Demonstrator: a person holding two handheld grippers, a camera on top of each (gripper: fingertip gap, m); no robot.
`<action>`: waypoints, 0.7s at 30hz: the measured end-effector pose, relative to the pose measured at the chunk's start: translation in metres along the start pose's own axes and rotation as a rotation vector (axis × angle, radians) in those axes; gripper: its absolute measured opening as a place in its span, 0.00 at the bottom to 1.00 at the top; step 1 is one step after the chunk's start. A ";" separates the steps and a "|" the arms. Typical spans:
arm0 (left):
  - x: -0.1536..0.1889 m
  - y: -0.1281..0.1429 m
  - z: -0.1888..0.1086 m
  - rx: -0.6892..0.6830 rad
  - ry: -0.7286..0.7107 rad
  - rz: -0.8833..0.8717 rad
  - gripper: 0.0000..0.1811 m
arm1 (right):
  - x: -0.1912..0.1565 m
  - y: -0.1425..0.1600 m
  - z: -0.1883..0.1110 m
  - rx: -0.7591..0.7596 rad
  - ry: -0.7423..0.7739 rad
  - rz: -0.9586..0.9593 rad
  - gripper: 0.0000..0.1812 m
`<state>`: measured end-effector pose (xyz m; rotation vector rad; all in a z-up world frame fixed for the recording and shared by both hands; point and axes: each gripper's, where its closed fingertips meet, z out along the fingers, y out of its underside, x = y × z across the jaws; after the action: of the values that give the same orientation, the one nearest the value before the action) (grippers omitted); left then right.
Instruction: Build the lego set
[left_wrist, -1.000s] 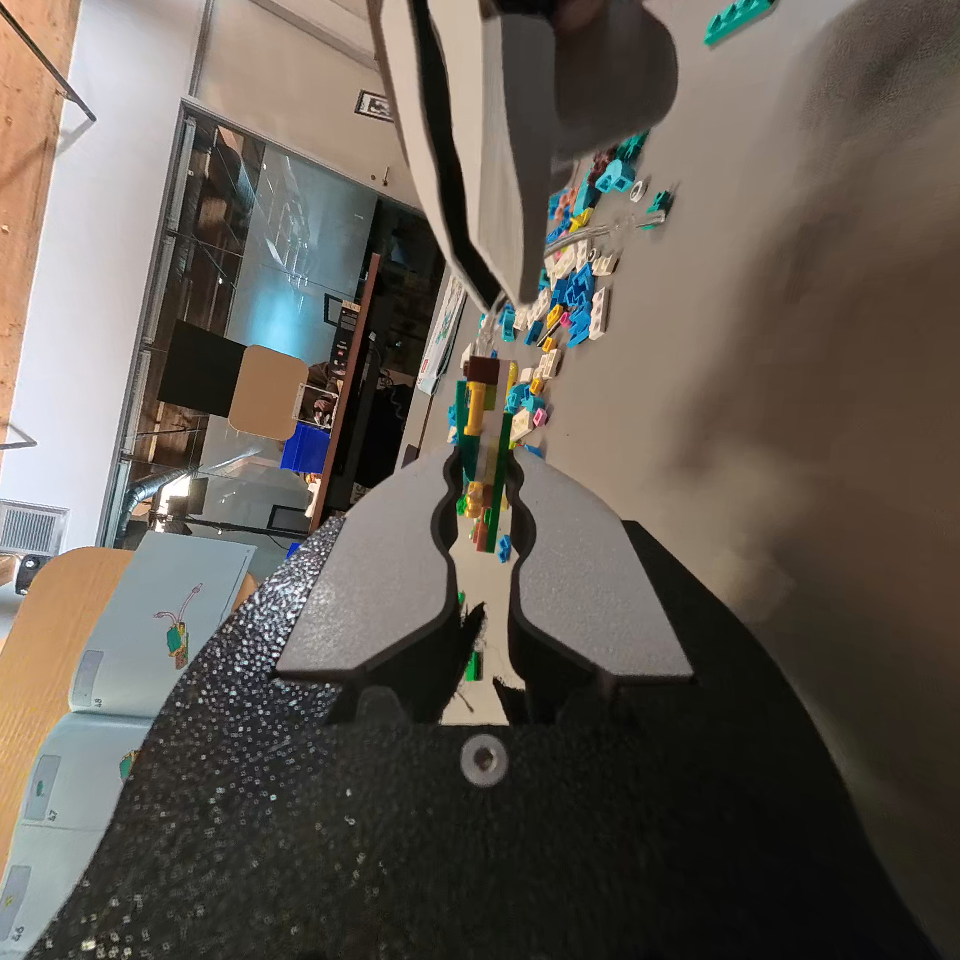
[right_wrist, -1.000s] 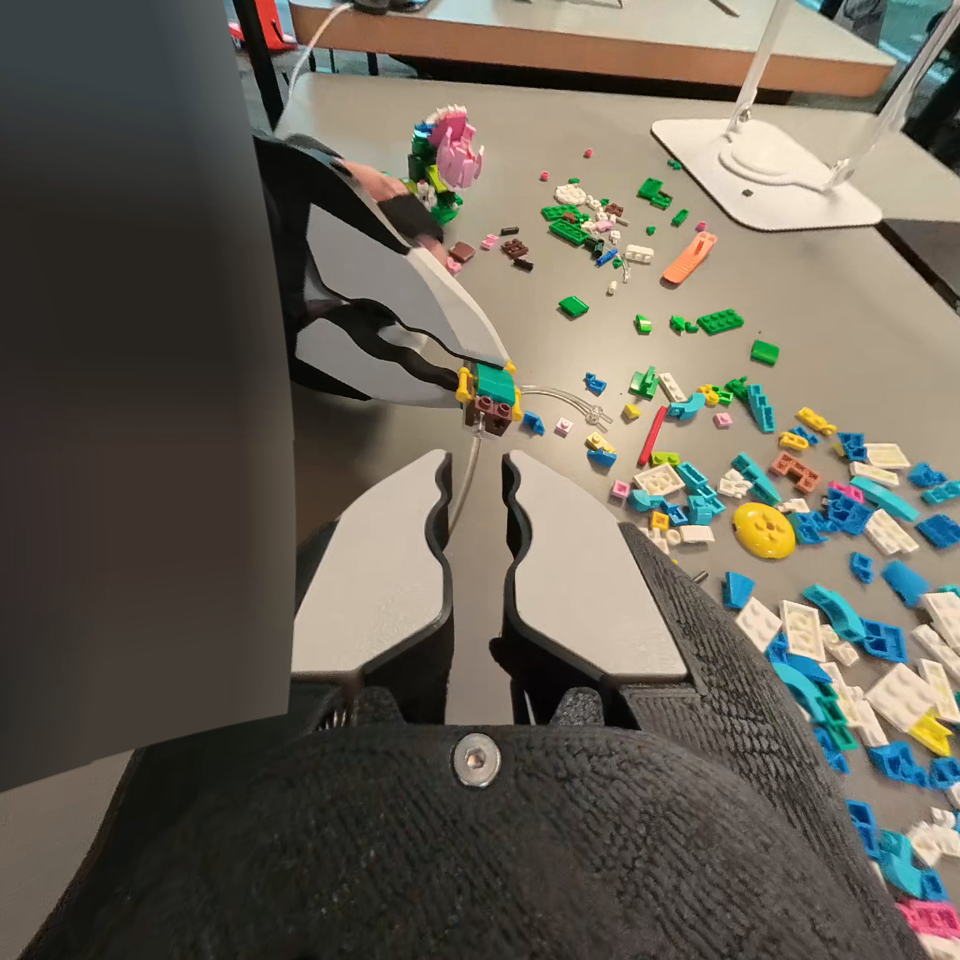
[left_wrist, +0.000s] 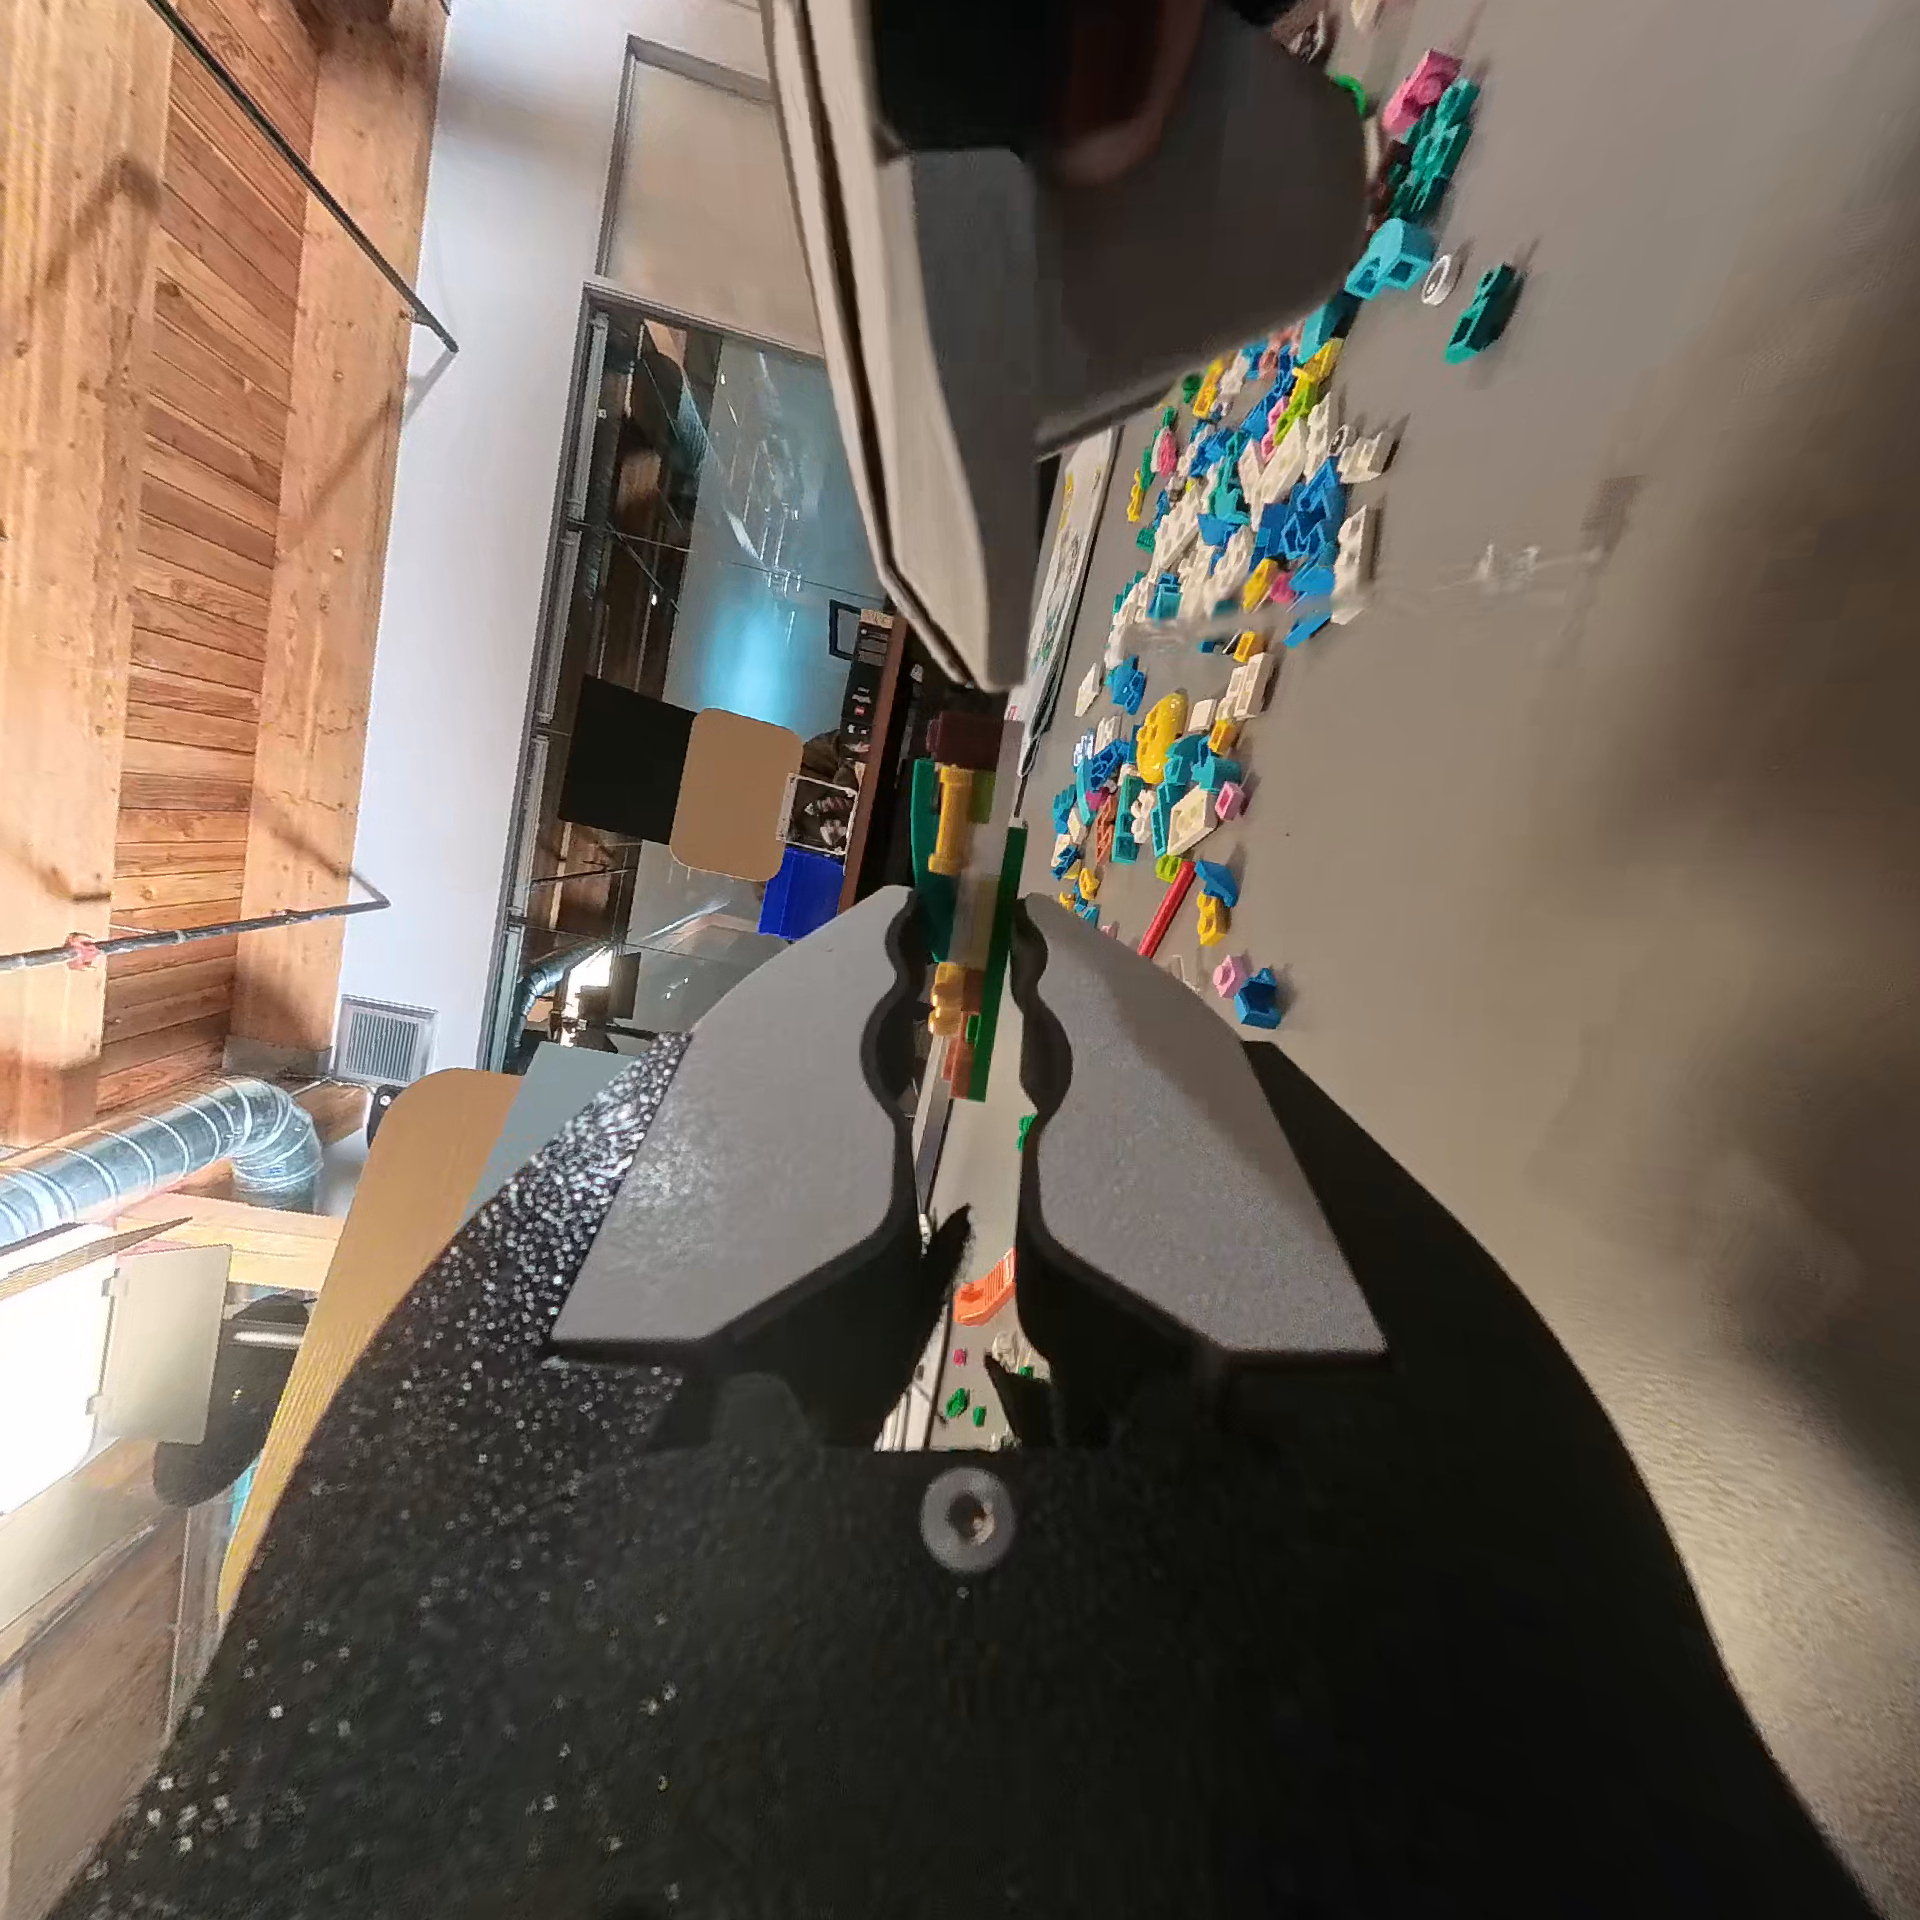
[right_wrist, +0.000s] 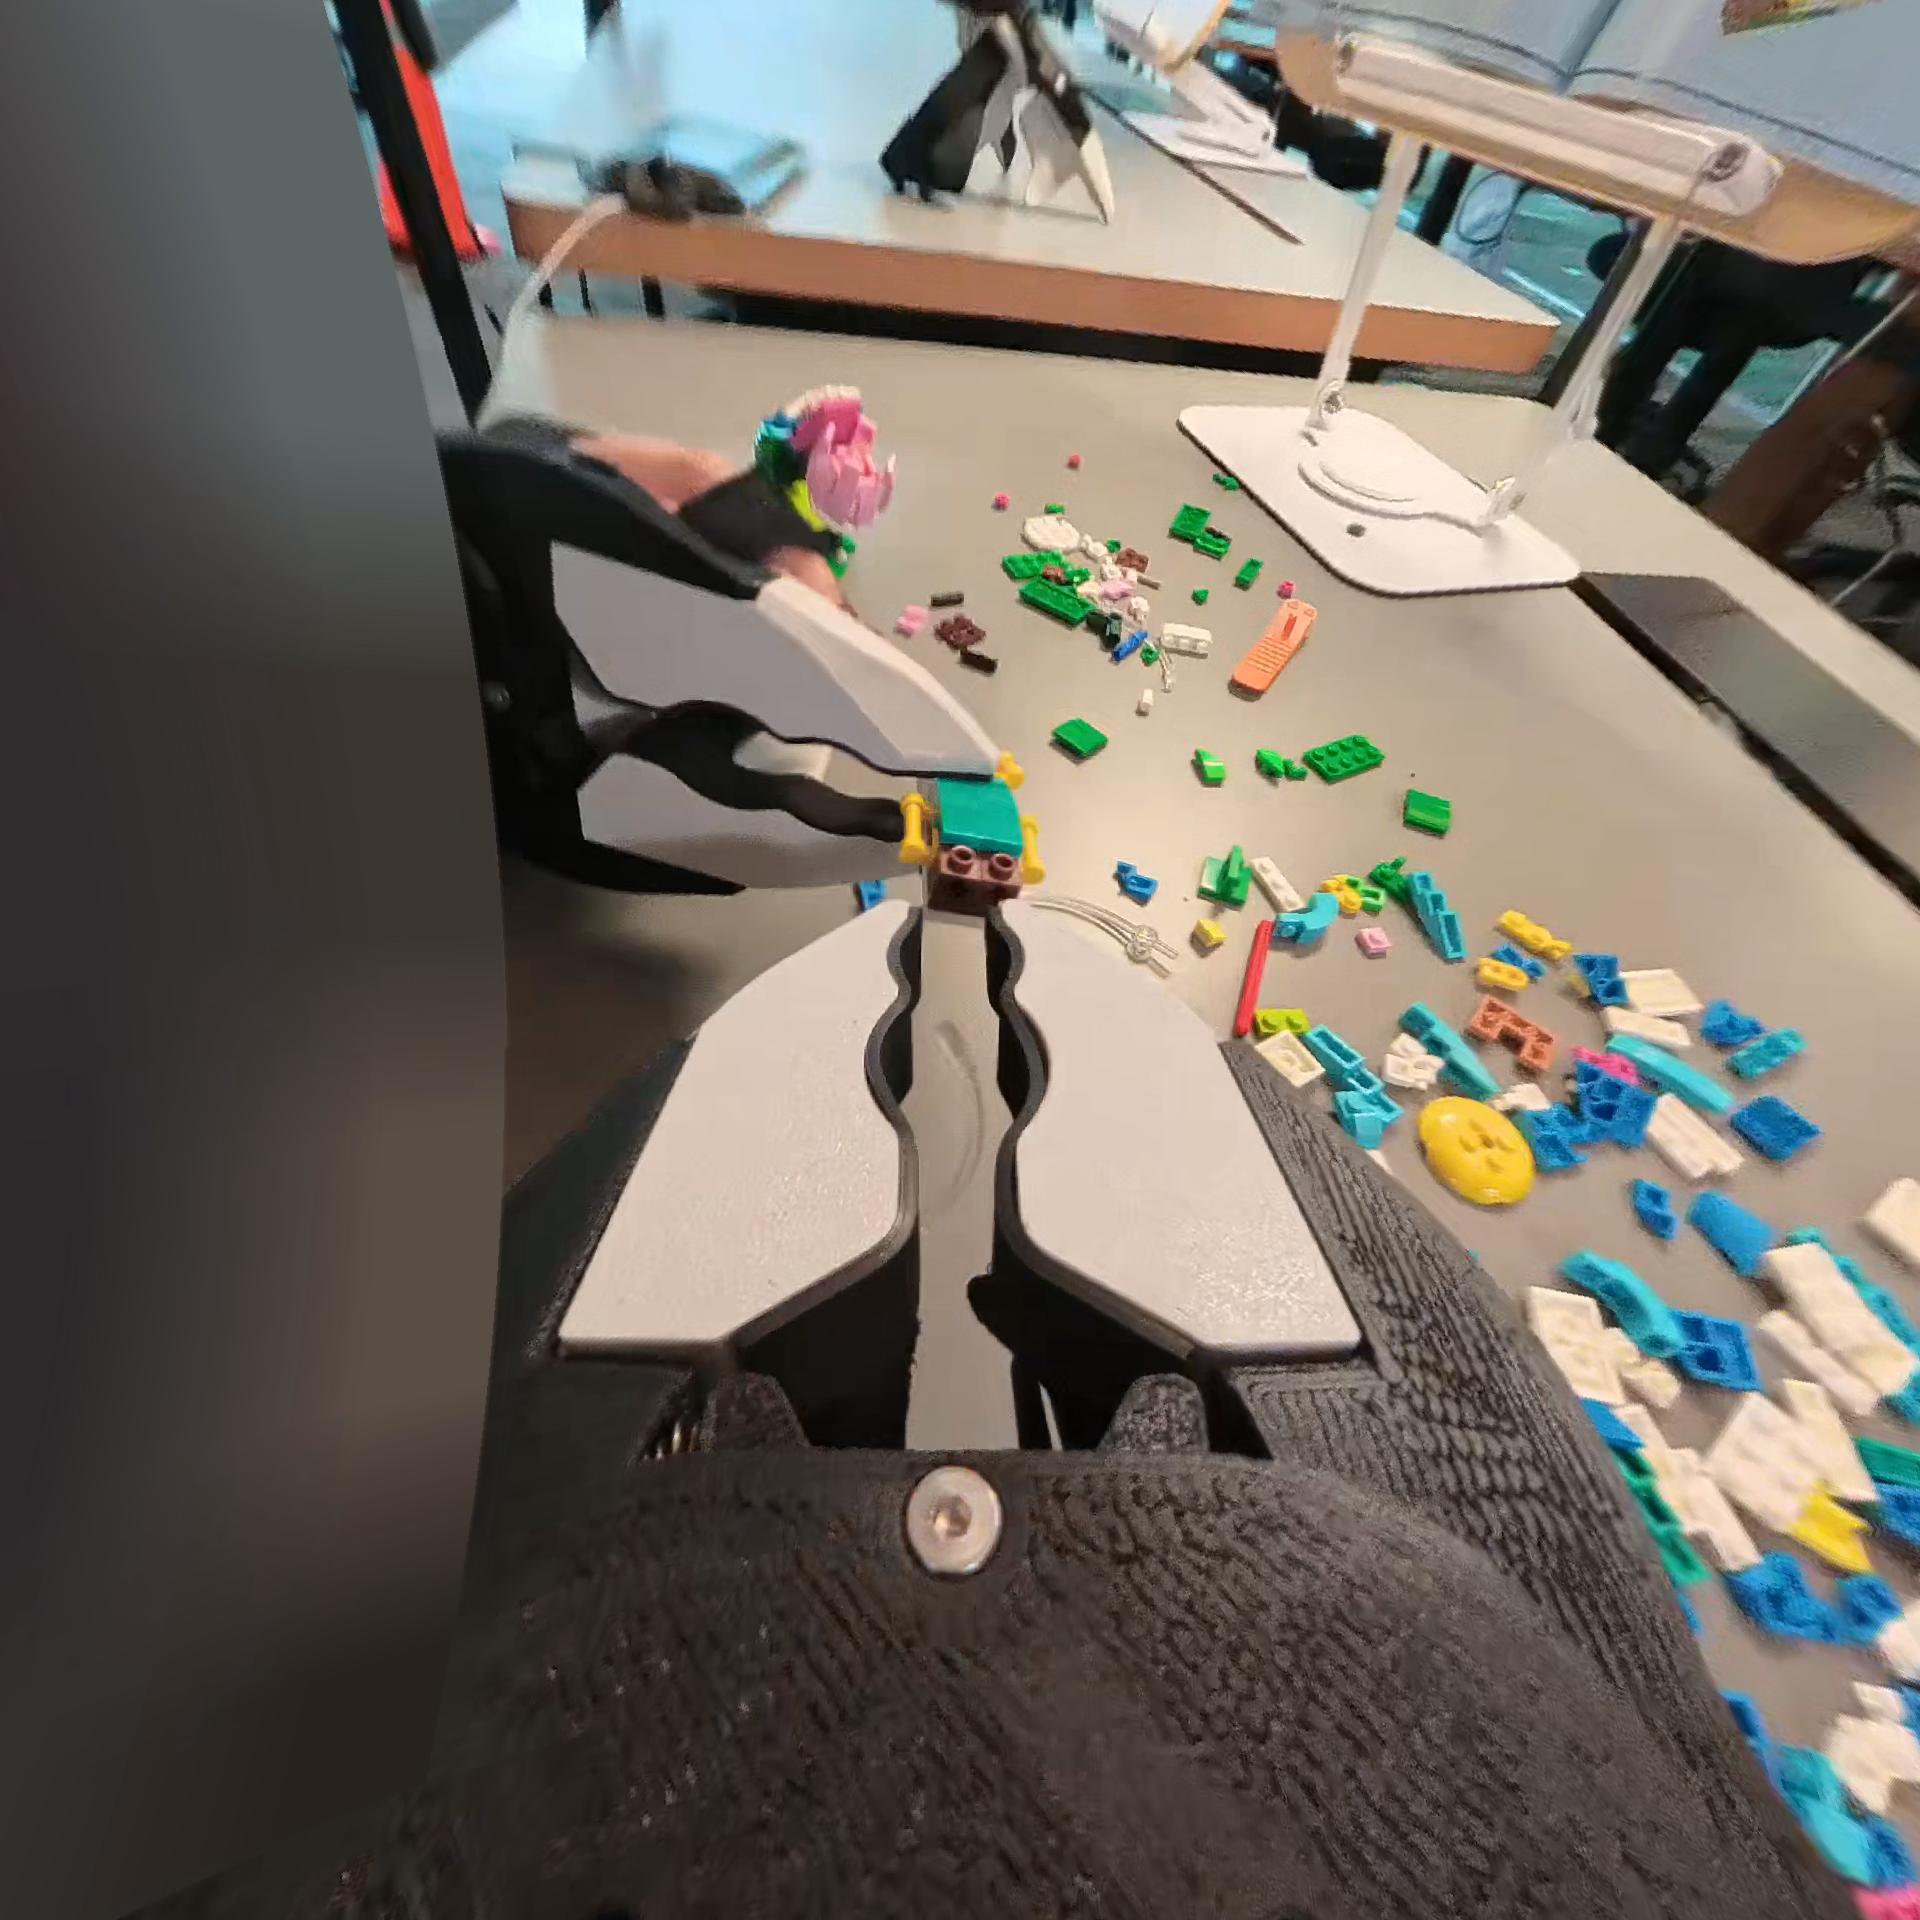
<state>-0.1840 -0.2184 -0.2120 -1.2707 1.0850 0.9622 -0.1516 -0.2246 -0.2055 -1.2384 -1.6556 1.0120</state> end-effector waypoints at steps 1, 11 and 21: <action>0.000 0.000 0.000 -0.001 0.003 -0.003 0.08 | -0.002 0.002 0.002 -0.021 0.006 -0.028 0.06; 0.008 0.015 0.006 -0.061 0.069 -0.062 0.08 | 0.028 0.061 -0.018 -0.342 0.061 0.014 0.06; 0.014 0.018 0.007 -0.074 0.111 -0.089 0.08 | -0.001 0.086 0.003 -0.569 0.011 -0.022 0.07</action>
<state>-0.1975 -0.2107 -0.2299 -1.4350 1.0764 0.8800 -0.1265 -0.2093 -0.2866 -1.5721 -2.0196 0.5245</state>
